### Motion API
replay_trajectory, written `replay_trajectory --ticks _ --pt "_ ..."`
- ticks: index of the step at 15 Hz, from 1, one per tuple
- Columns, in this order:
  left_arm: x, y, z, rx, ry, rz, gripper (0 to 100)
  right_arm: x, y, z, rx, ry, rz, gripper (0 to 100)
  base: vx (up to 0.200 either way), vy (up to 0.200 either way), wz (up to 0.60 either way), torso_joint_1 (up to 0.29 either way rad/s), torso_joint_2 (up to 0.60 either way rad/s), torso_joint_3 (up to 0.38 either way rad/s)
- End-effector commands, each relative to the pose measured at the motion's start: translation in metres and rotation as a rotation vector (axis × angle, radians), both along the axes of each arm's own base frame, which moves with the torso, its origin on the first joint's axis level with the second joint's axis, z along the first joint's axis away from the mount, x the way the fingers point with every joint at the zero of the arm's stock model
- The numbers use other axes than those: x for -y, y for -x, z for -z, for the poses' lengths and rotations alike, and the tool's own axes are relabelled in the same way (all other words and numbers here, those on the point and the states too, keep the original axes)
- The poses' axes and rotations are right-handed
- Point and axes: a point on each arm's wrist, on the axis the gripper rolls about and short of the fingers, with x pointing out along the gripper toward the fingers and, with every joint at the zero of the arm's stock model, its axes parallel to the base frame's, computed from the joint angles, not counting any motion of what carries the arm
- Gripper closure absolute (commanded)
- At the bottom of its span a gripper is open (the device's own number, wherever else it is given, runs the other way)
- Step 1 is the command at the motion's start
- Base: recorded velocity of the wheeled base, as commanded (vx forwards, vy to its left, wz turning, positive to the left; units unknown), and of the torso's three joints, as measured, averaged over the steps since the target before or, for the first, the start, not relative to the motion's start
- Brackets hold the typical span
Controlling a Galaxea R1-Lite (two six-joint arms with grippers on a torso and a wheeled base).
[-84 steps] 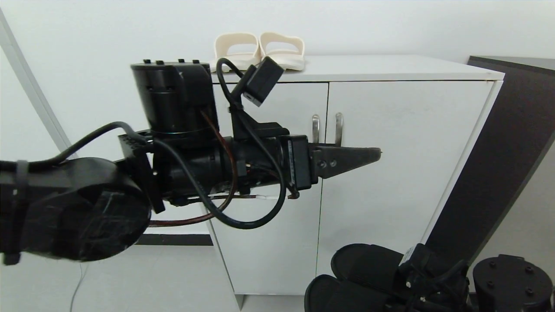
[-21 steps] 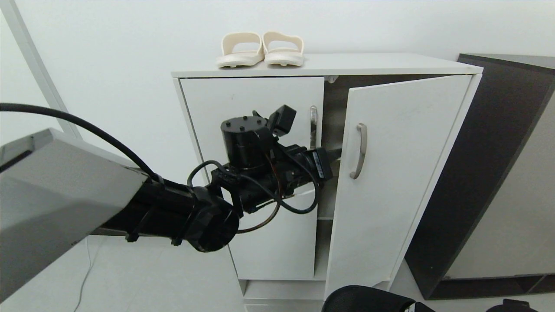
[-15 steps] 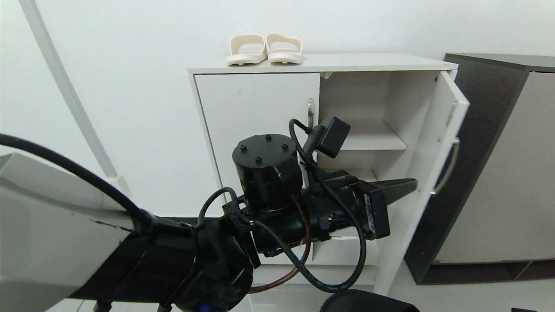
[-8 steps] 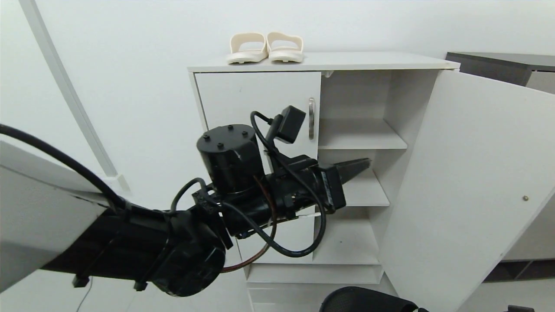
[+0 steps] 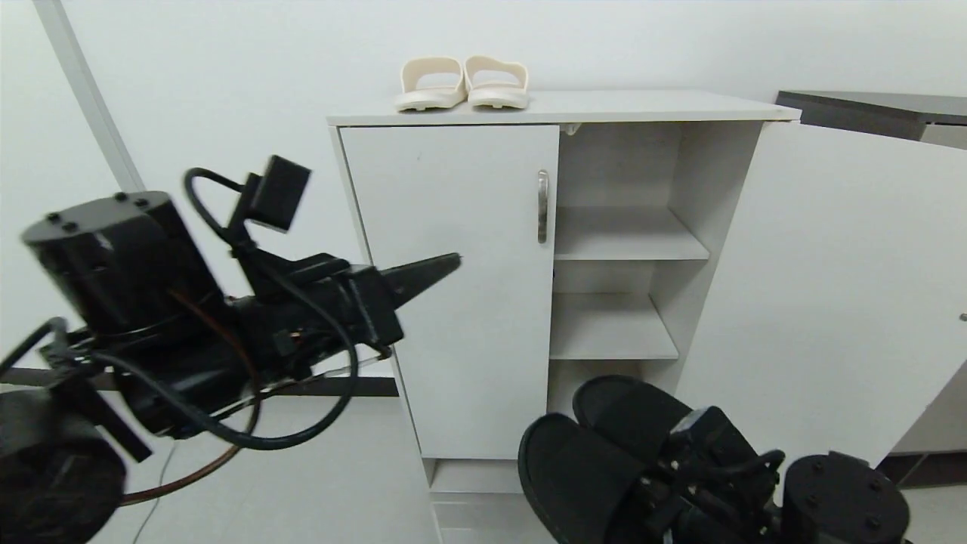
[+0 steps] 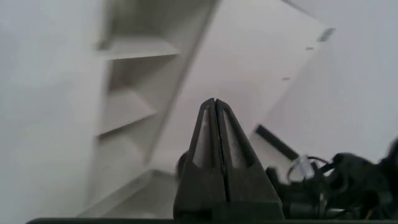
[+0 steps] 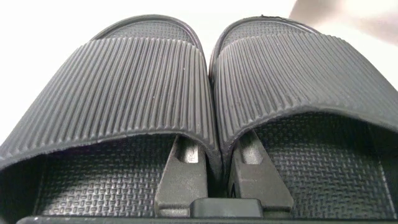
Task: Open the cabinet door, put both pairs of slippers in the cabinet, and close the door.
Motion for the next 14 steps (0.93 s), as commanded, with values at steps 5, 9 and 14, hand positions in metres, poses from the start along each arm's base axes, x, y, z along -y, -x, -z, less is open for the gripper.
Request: replay_trajectory --ticks 5,9,14 --pt "-0.09 0.116 -0.007 0.045 -0.116 -0.552 100 -0.018 -0.076 0.008 0.06 0.008 0.404 100 0.0 0.0 0.0 0.0 0.0 0.0" --pt "-0.114 0.165 0.019 0.066 -0.175 -0.877 100 -0.02 -0.08 0.011 0.058 0.015 0.435 100 0.0 0.0 0.0 0.0 0.0 0.0" --pt "-0.129 0.199 0.101 -0.032 -0.29 -1.126 100 -0.021 -0.079 0.014 0.054 0.023 0.444 100 0.0 0.0 0.0 0.0 0.0 0.0"
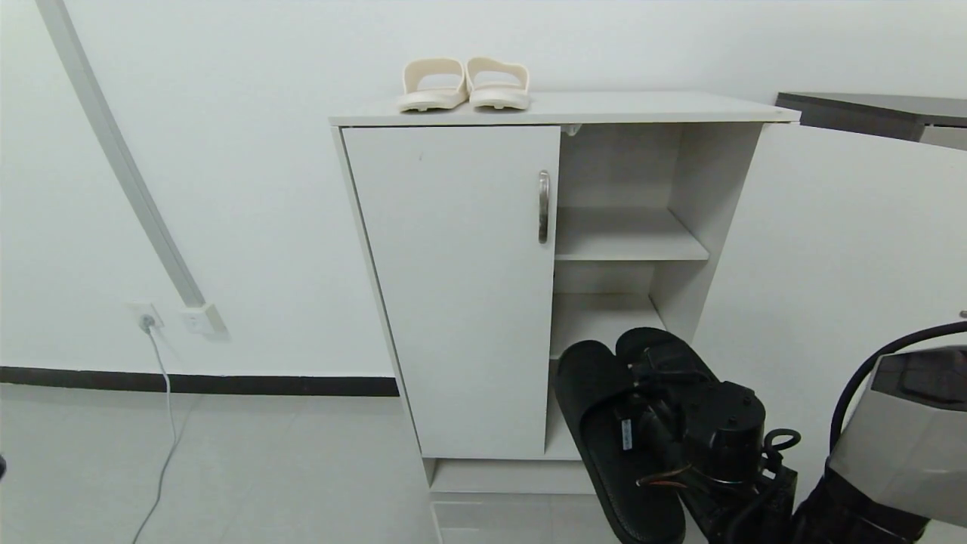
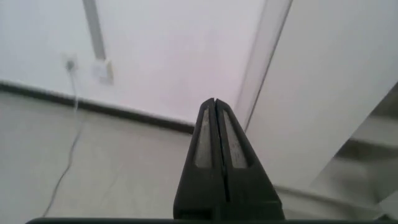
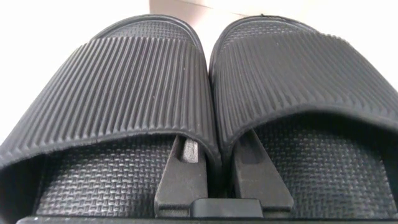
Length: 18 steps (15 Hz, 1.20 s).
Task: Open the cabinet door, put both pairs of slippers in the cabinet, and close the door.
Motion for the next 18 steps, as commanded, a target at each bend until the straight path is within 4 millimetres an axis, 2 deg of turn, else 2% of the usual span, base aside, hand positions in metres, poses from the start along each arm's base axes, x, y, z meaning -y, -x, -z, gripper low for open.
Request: replay_trajectory --ticks 1,2,3,6,7,15,17,18 --pt "-0.003 0.025 0.035 0.048 -0.021 -0.034 100 0.0 0.0 0.001 -0.002 0.001 -0.002 100 0.0 0.0 0.0 0.0 0.0 0.0" --pt "-0.002 0.027 0.04 0.047 -0.031 -0.028 100 0.0 0.001 0.001 -0.003 0.002 -0.002 100 0.0 0.0 0.0 0.0 0.0 0.0" --pt "-0.002 0.037 0.05 0.049 -0.045 0.02 100 0.0 0.001 0.001 -0.003 0.002 -0.002 100 0.0 0.0 0.0 0.0 0.0 0.0" --pt "0.004 0.056 0.076 0.03 -0.128 0.23 100 -0.001 0.002 0.004 -0.009 0.006 -0.006 100 0.0 0.0 0.0 0.0 0.0 0.0" --pt "0.006 0.056 0.077 0.04 -0.135 0.311 100 0.0 0.004 0.005 -0.015 0.011 -0.008 100 0.0 0.0 0.0 0.0 0.0 0.0" --pt "0.006 0.056 0.077 0.041 -0.086 0.316 100 -0.007 -0.002 0.018 -0.023 0.017 -0.011 100 0.0 0.0 0.0 0.0 0.0 0.0" --pt "0.006 0.056 0.077 0.039 -0.085 0.316 100 -0.025 -0.021 0.012 0.018 -0.045 0.009 100 0.0 0.0 0.0 0.0 0.0 0.0" --pt "0.006 0.056 0.077 0.041 -0.085 0.316 100 -0.03 -0.028 0.007 0.024 -0.067 0.072 100 0.0 0.0 0.0 0.0 0.0 0.0"
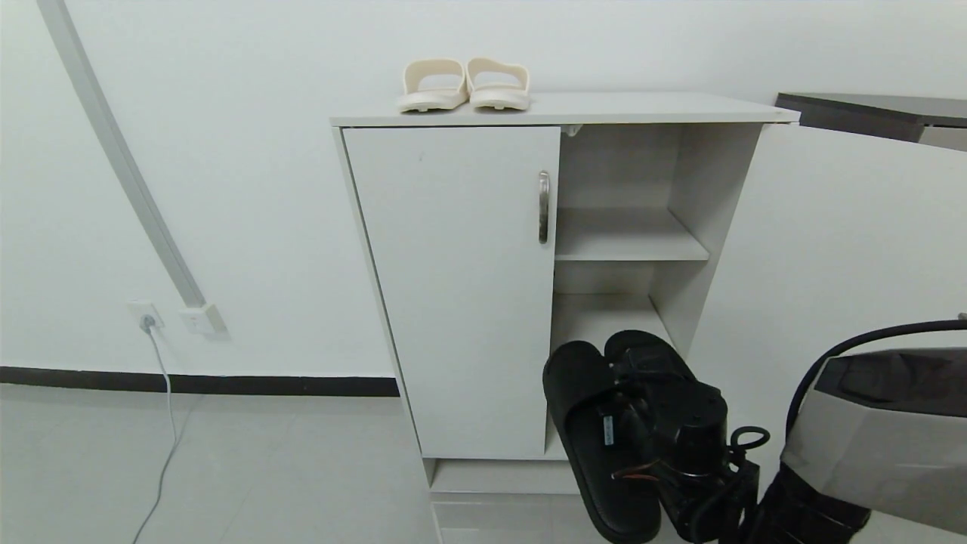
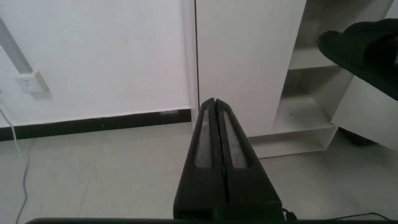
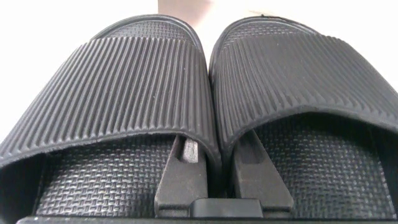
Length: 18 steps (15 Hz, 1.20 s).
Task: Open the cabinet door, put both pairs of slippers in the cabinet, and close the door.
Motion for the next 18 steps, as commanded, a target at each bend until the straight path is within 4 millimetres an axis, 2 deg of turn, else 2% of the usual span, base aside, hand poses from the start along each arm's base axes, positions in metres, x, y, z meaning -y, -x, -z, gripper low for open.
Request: replay_trajectory --ticks 1,3,8,14,18 --pt "0.0 0.0 0.0 -0.003 0.0 0.0 100 -0.016 -0.02 -0.009 0.016 -0.061 0.123 100 0.0 0.0 0.0 0.0 0.0 0.0" --pt "0.0 0.0 0.0 -0.002 -0.002 0.0 100 -0.021 -0.027 -0.012 -0.005 -0.092 0.207 100 0.0 0.0 0.0 0.0 0.0 0.0" --pt "0.0 0.0 0.0 -0.003 -0.002 0.0 100 -0.019 -0.028 -0.011 -0.009 -0.094 0.215 100 0.0 0.0 0.0 0.0 0.0 0.0" --pt "0.0 0.0 0.0 -0.003 0.0 0.0 100 -0.019 -0.028 -0.007 -0.015 -0.09 0.216 100 0.0 -0.2 0.0 0.003 0.0 0.002" --pt "0.0 0.0 0.0 -0.003 0.0 0.0 100 -0.021 -0.028 -0.002 -0.02 -0.086 0.212 100 0.0 0.0 0.0 0.0 0.0 0.0"
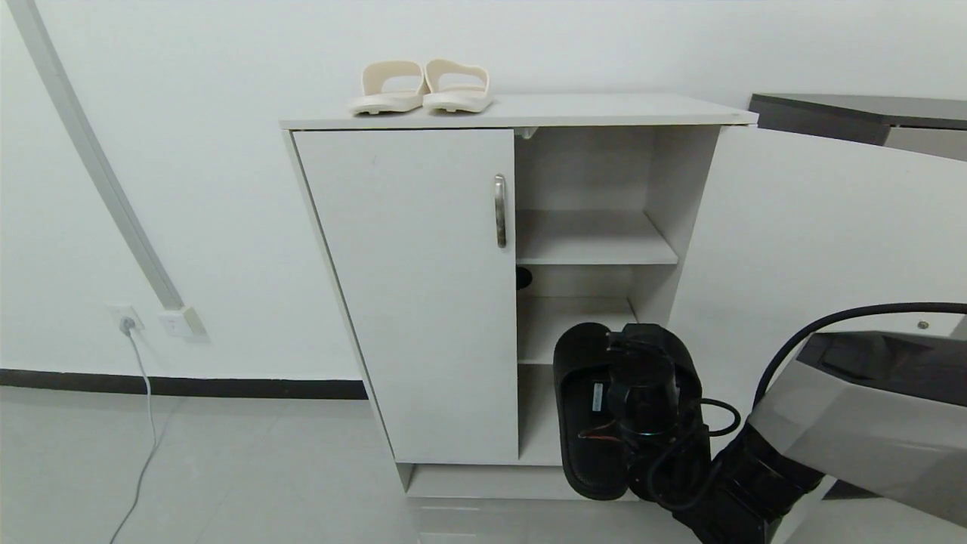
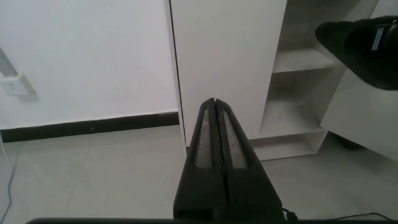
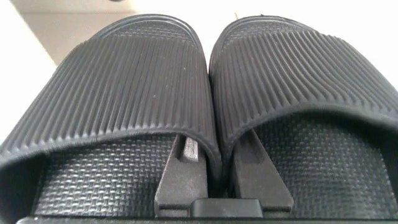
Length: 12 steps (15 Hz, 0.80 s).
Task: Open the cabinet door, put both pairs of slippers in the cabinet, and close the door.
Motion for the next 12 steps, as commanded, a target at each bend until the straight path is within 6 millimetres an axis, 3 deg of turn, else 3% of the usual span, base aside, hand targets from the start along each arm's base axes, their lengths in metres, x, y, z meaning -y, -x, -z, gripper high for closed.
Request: replay_trajectory --ticks 1,5,12 --pt "0.0 -0.0002 -0.0001 -0.001 0.0 -0.001 100 -0.0018 0.0006 0.001 0.005 -0.006 -0.008 100 0.0 0.0 0.0 0.0 0.0 0.0" --pt "0.0 -0.0002 -0.0001 -0.002 0.003 -0.002 100 -0.0009 0.0008 0.0098 -0.006 0.002 -0.014 100 0.0 0.0 0.0 0.0 0.0 0.0" --pt "0.0 -0.0002 -0.0001 -0.002 0.003 -0.002 100 -0.0086 0.0089 0.0075 0.02 -0.016 -0.053 100 0.0 0.0 0.0 0.0 0.0 0.0"
